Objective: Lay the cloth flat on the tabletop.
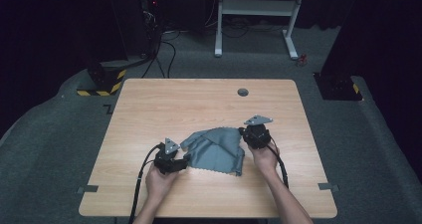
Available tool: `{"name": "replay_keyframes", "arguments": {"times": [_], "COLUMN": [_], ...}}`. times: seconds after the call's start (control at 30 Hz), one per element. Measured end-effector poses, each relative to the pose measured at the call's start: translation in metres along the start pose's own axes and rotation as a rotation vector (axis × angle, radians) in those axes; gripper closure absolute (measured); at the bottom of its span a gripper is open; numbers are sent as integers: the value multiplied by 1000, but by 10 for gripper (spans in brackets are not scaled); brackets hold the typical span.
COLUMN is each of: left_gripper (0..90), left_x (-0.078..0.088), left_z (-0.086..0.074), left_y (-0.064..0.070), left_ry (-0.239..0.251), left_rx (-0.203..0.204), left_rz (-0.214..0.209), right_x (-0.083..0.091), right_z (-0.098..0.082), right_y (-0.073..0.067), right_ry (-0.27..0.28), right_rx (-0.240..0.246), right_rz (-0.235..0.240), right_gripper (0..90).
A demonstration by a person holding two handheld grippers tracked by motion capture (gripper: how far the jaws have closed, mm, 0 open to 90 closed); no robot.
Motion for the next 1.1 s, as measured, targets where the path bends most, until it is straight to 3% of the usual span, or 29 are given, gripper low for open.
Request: {"name": "replay_keyframes", "arguments": {"times": [0.03, 0.1, 0.13, 0.2, 0.27, 0.3, 0.43, 0.47, 0.53, 0.57, 0.7, 0.77, 0.8, 0.9, 1.1], "left_gripper": [375, 375, 375, 376, 375, 376, 386, 414, 431, 501, 594, 722, 722, 865, 895], "left_x": [0, 0, 0, 0, 0, 0, 0, 0, 1, 2, 2, 3, 3, 3, 6], "left_z": [0, 0, 0, 0, 0, 0, 0, 0, 0, 1, 1, 1, 2, 2, 0], "left_y": [0, 0, 0, 0, 0, 0, 1, 1, 2, 4, 6, 10, 12, 15, 12], "left_ry": [1, 1, 0, 0, 1, 2, 2, 7, 10, 19, 24, 32, 35, 35, 33], "left_rx": [-2, -4, 0, 0, -2, -1, -9, -9, -21, -38, -51, -64, -78, -107, -87], "left_rz": [2, 3, 1, 0, 0, 1, -5, -7, -17, -30, -46, -69, -83, -106, -151], "right_x": [-8, -12, -23, -29, -31, -25, -9, -1, 0, 1, -2, -6, -9, -12, -7], "right_z": [1, 0, -5, -9, -13, -13, -15, -23, -26, -34, -43, -46, -48, -51, -43], "right_y": [13, 16, 22, 24, 23, 16, 1, -14, -17, -22, -21, -20, -19, -17, -13], "right_ry": [-11, -17, -52, -72, -76, -50, -10, -32, -42, -64, -86, -108, -118, -136, -107], "right_rx": [-43, -55, -77, -86, -106, -91, -31, 48, 75, 111, 108, 101, 101, 114, 128], "right_rz": [-30, -38, -62, -67, -49, -11, 47, 75, 74, 71, 73, 76, 78, 76, 30], "right_gripper": [900, 900, 897, 891, 809, 760, 718, 695, 691, 677, 674, 698, 740, 876, 889]}}
Point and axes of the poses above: each handheld gripper's, and its own axes: x roughly backward along the jaws, z roughly out of its top, y roughly to its right, the point moved 5 cm from there along -x, roughly forward along the jaws, and after that the axes turned 9 degrees about -x, right-handed, at the moved point
